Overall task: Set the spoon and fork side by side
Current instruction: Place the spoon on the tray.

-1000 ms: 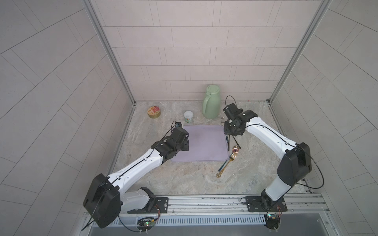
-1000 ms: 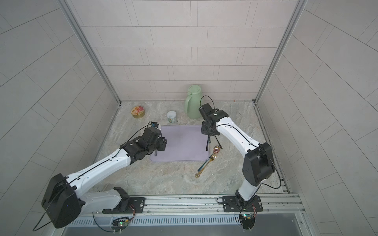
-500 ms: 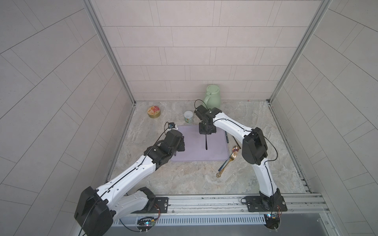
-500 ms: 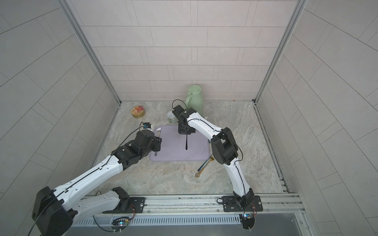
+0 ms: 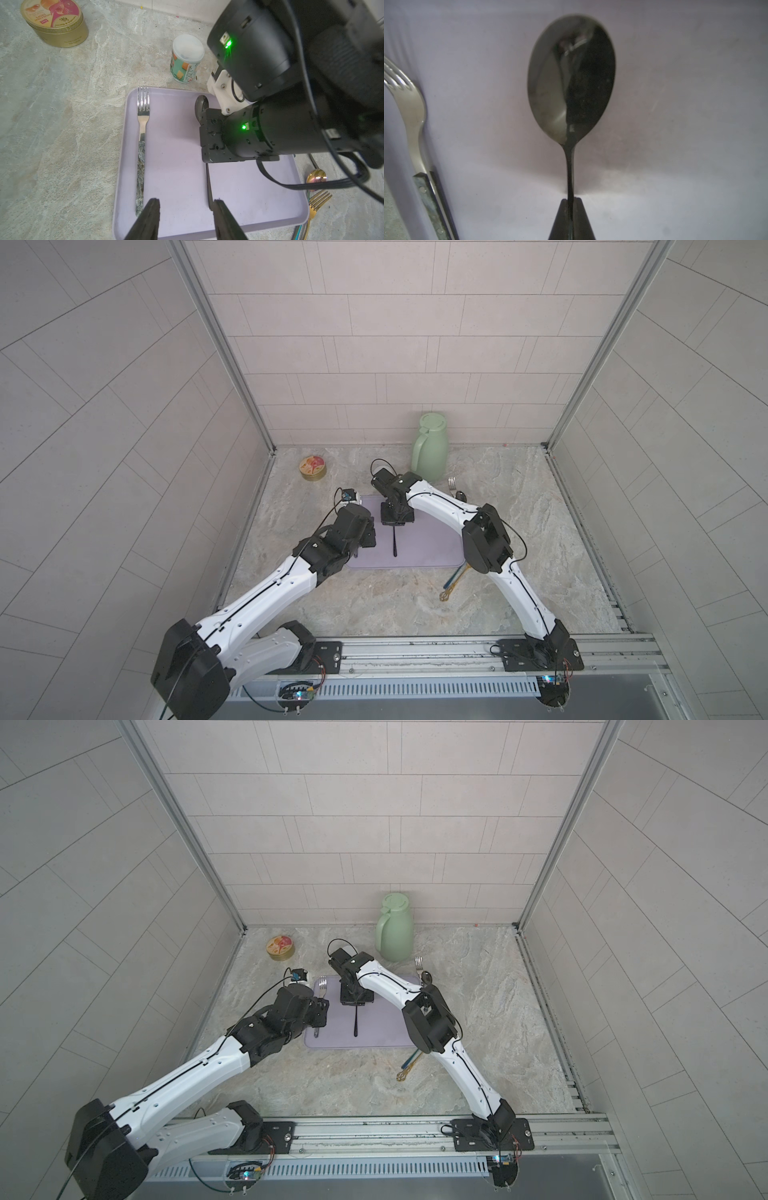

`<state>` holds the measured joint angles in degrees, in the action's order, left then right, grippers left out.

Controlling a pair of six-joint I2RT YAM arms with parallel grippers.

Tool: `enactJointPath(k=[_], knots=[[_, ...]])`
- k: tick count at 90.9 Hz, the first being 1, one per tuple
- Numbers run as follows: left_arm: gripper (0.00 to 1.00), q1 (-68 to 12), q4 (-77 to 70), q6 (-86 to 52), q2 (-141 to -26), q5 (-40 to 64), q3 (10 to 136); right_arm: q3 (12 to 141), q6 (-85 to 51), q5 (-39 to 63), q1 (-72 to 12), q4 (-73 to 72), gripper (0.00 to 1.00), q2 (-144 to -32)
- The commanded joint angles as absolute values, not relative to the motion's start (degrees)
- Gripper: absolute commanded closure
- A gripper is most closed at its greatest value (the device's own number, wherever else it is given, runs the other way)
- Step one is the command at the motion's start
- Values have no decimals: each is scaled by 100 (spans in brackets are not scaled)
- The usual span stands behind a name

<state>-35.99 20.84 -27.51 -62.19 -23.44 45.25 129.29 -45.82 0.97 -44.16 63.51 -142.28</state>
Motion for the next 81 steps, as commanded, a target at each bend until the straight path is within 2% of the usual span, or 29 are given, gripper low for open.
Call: enactJointPath(k=[1,11,19,26,32,46,59,81], knots=[[56,-3567,2043,-2752,-6265,-2373,4481,13078,-4756,257,-4474,6231,91,-14346],[56,-3567,2031,-2747,-6283,-2364,4459,13108,-4600,343,-4452,6218,83,-14171],[53,-3564,2002,-2734,-6331,-2348,4449,13011,-4467,258,-4403,6370,71,-13848],[51,-3563,1990,-2750,-6441,-2315,4470,12603,-4377,114,-4342,6350,60,-13358],[50,-3566,1951,-2767,-6610,-2253,4504,12087,-4348,22,-4266,6215,56,-12876],[50,-3567,1954,-2698,-7560,-1838,4824,10620,-4342,-40,-4017,5689,55,-11670],[57,-3574,2253,-2648,-8832,-1367,5520,9379,-4231,-155,-3750,5262,56,-10667],[58,-3630,2676,-2838,-10245,-1503,6474,7724,-3657,141,-3085,4678,57,-9358]])
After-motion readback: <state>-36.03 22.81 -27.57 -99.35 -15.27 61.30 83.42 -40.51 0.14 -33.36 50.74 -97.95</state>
